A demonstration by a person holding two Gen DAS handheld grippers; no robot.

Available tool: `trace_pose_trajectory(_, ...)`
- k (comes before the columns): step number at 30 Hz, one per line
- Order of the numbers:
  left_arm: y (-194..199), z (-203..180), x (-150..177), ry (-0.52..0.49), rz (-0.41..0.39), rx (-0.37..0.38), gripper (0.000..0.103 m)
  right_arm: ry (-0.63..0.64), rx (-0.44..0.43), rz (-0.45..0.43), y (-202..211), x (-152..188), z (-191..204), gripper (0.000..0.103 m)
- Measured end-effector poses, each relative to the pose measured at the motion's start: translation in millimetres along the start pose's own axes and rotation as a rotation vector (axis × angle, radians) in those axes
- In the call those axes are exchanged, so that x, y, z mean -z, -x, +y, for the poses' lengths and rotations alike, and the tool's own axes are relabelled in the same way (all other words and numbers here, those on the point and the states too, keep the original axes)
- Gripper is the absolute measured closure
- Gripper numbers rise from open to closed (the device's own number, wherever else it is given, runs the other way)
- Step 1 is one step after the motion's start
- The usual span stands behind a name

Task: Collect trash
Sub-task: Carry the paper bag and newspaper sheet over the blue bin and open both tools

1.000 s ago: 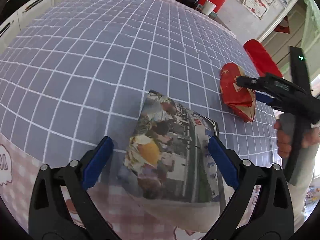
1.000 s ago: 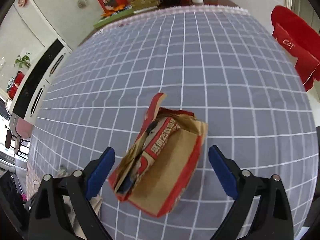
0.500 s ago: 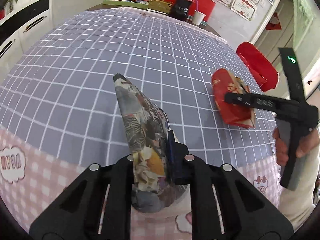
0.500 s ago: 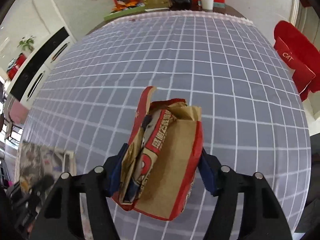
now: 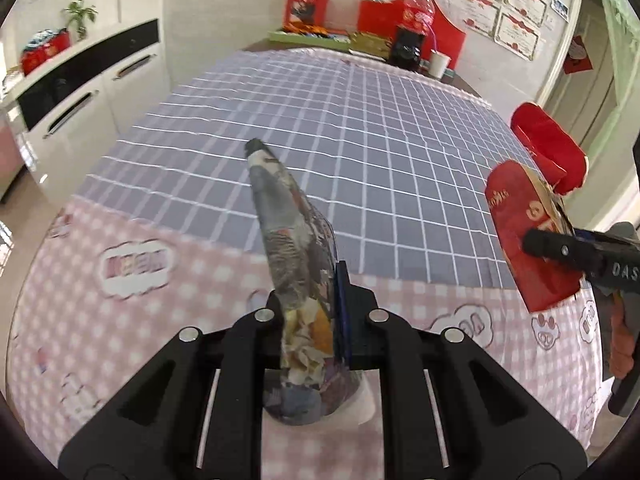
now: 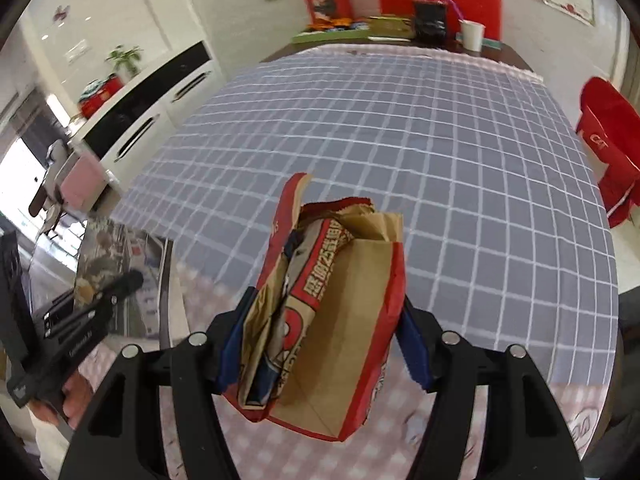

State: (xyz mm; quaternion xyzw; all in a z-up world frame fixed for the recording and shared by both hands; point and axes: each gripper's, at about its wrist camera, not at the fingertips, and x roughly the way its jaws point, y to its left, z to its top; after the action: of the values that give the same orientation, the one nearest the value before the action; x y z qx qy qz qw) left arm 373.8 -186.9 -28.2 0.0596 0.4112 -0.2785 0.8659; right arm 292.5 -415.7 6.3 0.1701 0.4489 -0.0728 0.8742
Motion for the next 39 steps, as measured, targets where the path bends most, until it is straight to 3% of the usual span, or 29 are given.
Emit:
trace_pose_trajectory(10, 84.8, 53.6, 42.3, 0.076, -0.111, -0.118, 0.089, 0.165, -0.102, 0.001, 22.3, 35.5, 91.3, 0.039)
trace_pose_trajectory(24, 191.9, 177.9, 138.6, 0.315, -0.172, -0.372, 0.089, 0.510, -0.352, 0.110, 12.0, 93.1, 308.3, 0.039)
trace_pose_trajectory(31, 229.7, 230.7, 198.6, 0.453, -0.144, -0.500, 0.089, 0.665, -0.432, 0.184, -2.7, 133.2, 396.2, 0.039)
trace_pose_trajectory(39, 231.0, 272.5, 257.6, 0.572, -0.030, -0.580, 0.089, 0.745, -0.460, 0.254, -21.1, 173.7, 437.4, 0.039)
